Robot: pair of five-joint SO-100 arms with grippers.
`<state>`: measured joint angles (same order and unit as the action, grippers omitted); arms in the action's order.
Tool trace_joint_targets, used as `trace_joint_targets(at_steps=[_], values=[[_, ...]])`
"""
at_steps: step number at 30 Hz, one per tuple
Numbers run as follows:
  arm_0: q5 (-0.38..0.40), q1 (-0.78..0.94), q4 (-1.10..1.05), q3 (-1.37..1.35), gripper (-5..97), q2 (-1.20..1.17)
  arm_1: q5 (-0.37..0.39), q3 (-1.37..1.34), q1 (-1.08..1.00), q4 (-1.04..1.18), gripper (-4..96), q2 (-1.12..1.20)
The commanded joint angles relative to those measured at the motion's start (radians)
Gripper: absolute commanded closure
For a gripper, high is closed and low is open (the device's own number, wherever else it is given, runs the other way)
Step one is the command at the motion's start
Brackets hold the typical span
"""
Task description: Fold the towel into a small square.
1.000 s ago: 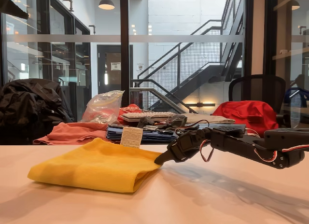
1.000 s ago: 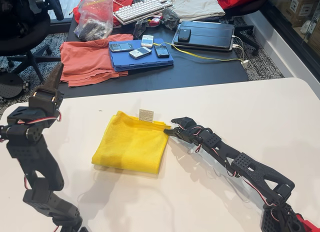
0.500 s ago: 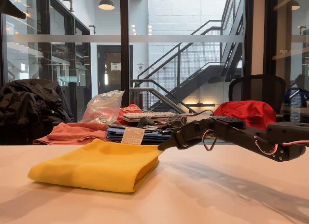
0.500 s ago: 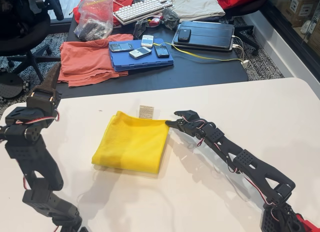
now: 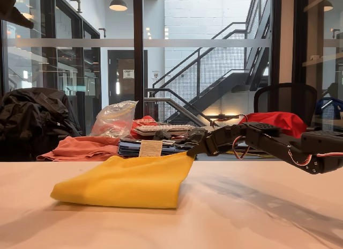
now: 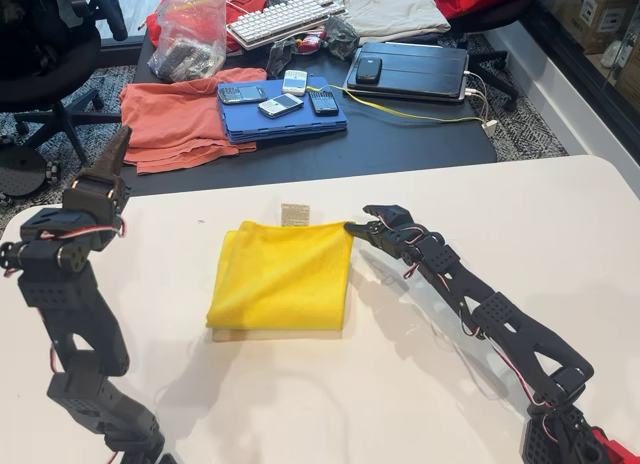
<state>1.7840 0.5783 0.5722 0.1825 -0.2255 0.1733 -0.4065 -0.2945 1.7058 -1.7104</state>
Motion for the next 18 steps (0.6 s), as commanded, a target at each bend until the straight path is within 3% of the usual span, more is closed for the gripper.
trace_joint_targets(at_steps=[1,3,7,14,18], values=[[-0.003,0.015,-0.002,0.018,68,-0.048,0.006,0.005,0.002,-0.005,47.6,-0.008],[-0.015,0.032,-0.002,0.018,68,-0.048,0.006,0.005,0.003,-0.005,47.6,-0.011],[-0.112,0.051,0.017,0.015,69,-0.048,0.008,0.005,0.003,-0.003,47.6,-0.012],[-0.245,0.037,0.241,0.028,69,-0.061,0.008,0.005,0.003,-0.003,47.6,0.0],[-0.316,0.035,0.267,0.028,68,-0.063,0.008,0.005,-0.003,-0.003,47.6,0.002]])
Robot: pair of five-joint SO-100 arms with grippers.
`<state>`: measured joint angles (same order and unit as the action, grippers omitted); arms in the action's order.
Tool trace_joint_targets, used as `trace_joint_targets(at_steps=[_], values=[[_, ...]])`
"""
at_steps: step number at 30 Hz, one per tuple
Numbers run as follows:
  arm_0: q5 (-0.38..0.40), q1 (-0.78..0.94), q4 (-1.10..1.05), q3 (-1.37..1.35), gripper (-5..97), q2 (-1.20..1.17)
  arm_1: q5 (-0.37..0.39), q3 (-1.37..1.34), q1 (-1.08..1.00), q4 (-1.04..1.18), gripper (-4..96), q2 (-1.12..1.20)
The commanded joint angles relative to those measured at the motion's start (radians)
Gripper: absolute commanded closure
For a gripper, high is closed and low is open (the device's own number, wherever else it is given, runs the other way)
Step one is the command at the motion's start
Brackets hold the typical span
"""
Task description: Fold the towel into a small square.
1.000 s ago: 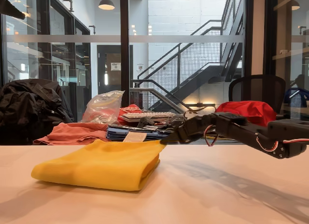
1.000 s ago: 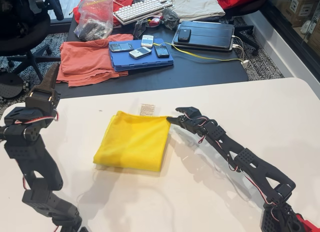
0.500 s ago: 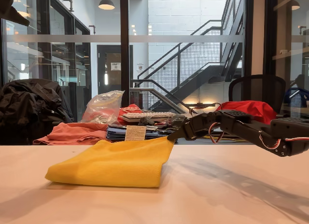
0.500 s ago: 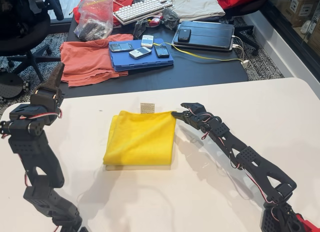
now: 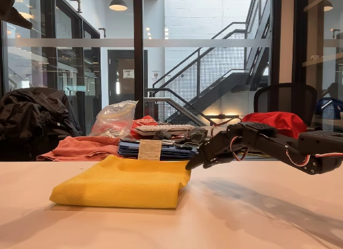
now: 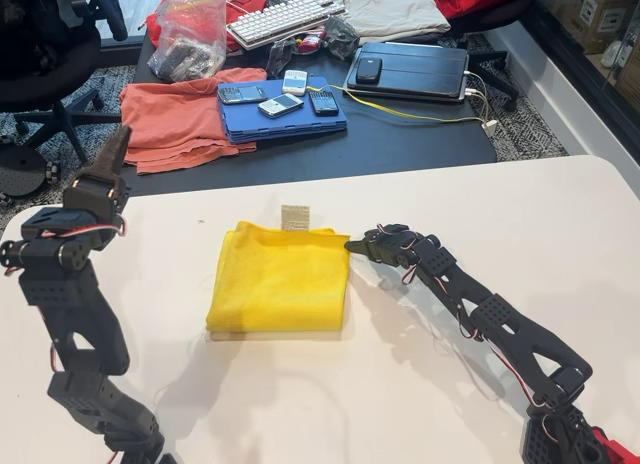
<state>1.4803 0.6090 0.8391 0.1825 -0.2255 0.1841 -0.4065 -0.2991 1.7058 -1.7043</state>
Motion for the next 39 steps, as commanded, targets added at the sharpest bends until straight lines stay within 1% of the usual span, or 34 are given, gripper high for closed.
trace_joint_targets(at_steps=[1,4,7,11,16,18,20,23,25,28,31,34,37,39], values=[[-0.037,0.005,0.0,0.028,68,-0.063,-0.003,0.005,-0.002,-0.003,47.6,-0.005],[-0.095,0.005,0.012,0.028,68,-0.063,-0.003,0.005,-0.003,-0.003,47.6,-0.005],[-0.135,0.005,0.017,0.028,68,-0.064,-0.003,0.005,-0.003,-0.003,47.6,-0.005],[-0.164,0.006,0.018,0.028,68,-0.084,-0.003,0.005,-0.003,-0.003,47.6,-0.005],[-0.195,0.017,0.038,0.015,69,-0.181,-0.003,0.005,0.002,-0.003,47.6,-0.002],[-0.206,0.02,0.109,0.015,69,-0.219,-0.003,0.005,0.0,-0.003,47.6,0.011],[-0.227,0.028,0.227,0.025,69,-0.265,-0.003,0.005,0.003,-0.003,47.6,0.02],[-0.284,0.049,0.43,0.028,69,-0.368,-0.003,0.005,0.006,-0.003,47.6,0.021],[-0.359,0.066,0.558,0.025,69,-0.445,-0.003,0.005,0.008,-0.003,47.6,0.025],[-0.495,0.11,0.713,0.017,69,-0.528,-0.003,0.005,0.008,-0.003,47.6,0.026],[-0.629,0.137,0.796,0.017,69,-0.56,-0.003,0.005,0.008,-0.003,47.6,0.051],[-0.79,0.121,0.856,0.017,69,-0.572,-0.003,-0.017,0.008,0.0,47.6,0.101],[-0.974,0.08,0.917,0.015,69,-0.604,-0.003,-0.149,-0.006,0.002,47.6,0.106],[-1.077,0.051,0.988,0.015,69,-0.647,-0.003,-0.287,-0.011,0.002,47.6,0.078]])
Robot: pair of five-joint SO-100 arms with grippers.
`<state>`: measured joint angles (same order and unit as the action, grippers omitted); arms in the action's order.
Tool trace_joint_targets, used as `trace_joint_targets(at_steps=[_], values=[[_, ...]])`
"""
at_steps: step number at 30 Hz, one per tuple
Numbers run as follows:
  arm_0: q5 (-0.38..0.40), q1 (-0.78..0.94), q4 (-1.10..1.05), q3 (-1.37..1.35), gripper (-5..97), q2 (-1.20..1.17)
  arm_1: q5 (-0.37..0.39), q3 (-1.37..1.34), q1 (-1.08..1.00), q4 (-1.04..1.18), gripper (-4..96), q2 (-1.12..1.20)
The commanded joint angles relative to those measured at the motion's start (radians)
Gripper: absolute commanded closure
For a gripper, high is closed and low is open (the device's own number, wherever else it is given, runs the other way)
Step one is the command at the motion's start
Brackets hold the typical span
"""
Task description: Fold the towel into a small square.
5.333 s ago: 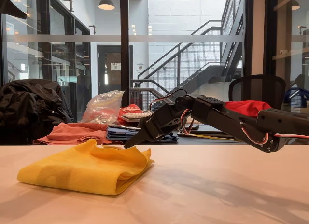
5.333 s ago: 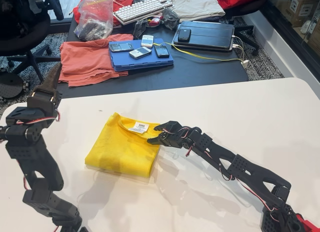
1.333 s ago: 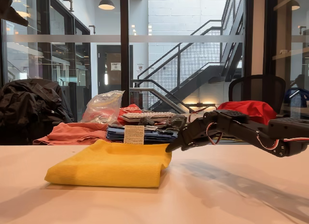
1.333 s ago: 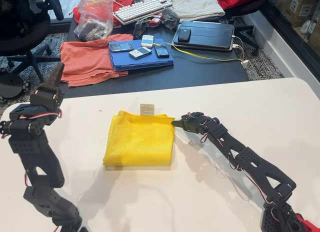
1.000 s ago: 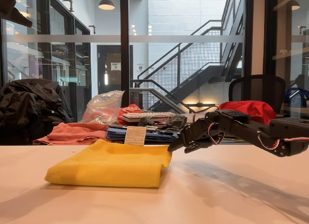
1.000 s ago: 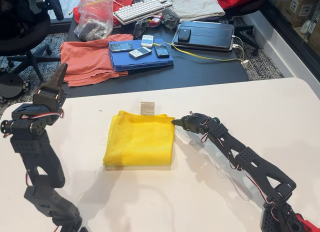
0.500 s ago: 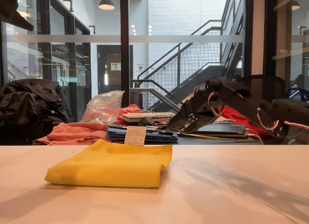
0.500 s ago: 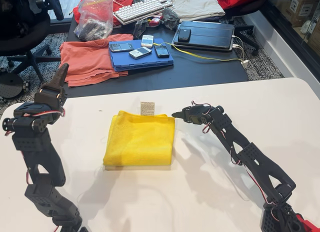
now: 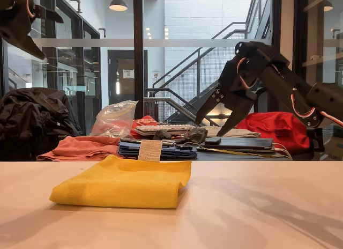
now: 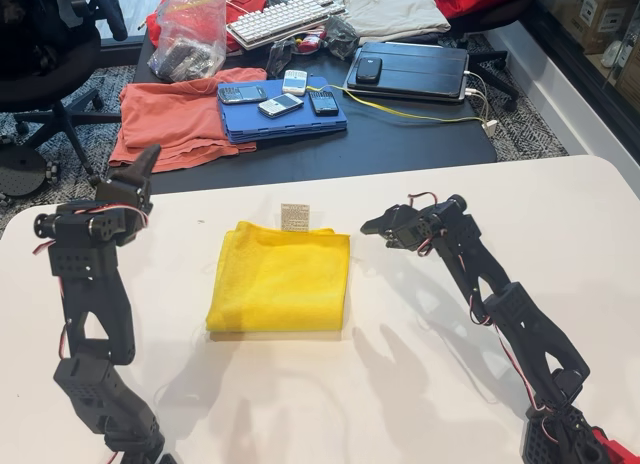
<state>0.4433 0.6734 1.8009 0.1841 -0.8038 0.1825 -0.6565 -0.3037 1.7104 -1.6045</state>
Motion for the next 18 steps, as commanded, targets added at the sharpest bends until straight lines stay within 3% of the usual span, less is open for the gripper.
trace_joint_targets(at_steps=[1,4,10,18], values=[[-0.08,-0.031,0.051,0.012,69,-0.094,-0.002,-0.106,-0.015,-0.003,47.6,-0.044],[-0.117,-0.081,0.058,-0.034,69,-0.199,-0.002,-0.252,-0.069,-0.008,47.6,-0.146],[-0.052,-0.1,0.04,-0.264,69,-0.529,-0.002,-0.279,-0.193,-0.017,47.6,-0.256],[0.006,-0.015,-0.066,-0.333,69,-0.831,-0.015,-0.071,-0.299,-0.1,47.6,-0.282]])
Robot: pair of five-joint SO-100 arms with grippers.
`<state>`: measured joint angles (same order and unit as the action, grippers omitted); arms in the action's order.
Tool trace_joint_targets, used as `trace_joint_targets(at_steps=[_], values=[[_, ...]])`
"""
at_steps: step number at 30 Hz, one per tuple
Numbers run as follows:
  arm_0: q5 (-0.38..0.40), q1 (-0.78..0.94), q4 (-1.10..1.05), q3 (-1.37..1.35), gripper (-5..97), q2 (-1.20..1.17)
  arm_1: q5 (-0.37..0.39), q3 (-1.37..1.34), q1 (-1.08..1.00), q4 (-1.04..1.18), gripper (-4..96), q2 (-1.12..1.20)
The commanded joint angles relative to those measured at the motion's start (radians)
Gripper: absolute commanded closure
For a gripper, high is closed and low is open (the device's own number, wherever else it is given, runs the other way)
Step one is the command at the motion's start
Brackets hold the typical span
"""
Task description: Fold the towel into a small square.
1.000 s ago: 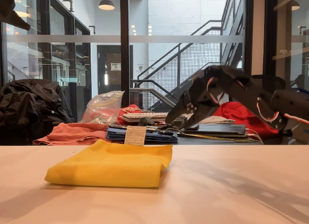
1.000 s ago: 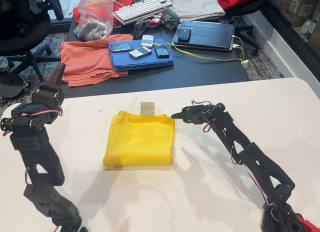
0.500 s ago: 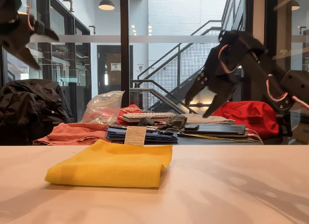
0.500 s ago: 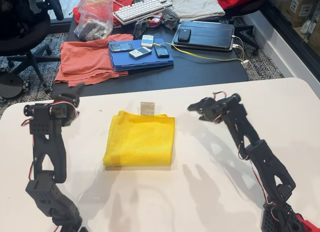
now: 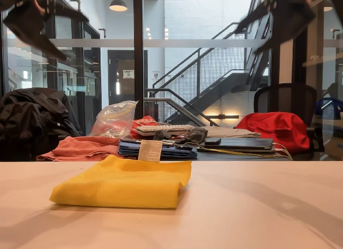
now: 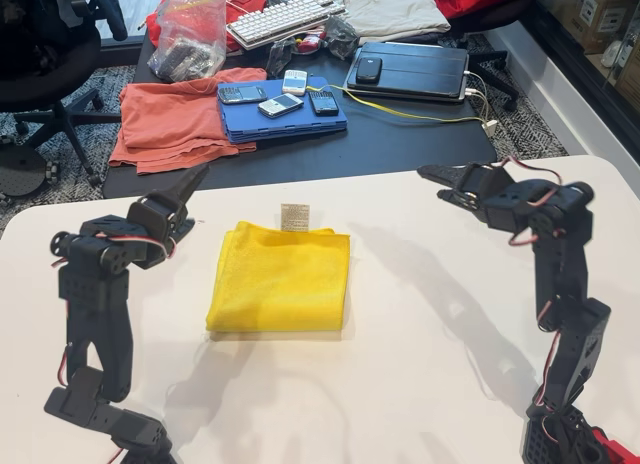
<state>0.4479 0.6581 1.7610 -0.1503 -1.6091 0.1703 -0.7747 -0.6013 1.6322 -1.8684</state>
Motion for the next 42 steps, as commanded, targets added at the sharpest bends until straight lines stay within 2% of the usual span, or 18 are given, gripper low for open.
trace_joint_targets(at_steps=[1,14,22,29,42], values=[[0.002,0.006,-0.055,0.002,69,-0.043,-0.003,0.077,-0.006,-0.043,47.6,-0.012],[-0.023,0.006,-0.166,0.002,69,-0.175,0.009,0.397,0.002,-0.273,47.5,-0.023],[-0.017,0.006,-0.43,0.0,68,-0.183,0.009,0.474,-0.002,-0.488,47.5,-0.026],[-0.015,0.008,-0.569,0.0,68,-0.192,0.009,0.468,0.0,-0.5,47.5,-0.06],[-0.028,0.008,-0.581,0.002,68,-0.216,0.002,0.465,-0.002,-0.5,47.5,-0.071]])
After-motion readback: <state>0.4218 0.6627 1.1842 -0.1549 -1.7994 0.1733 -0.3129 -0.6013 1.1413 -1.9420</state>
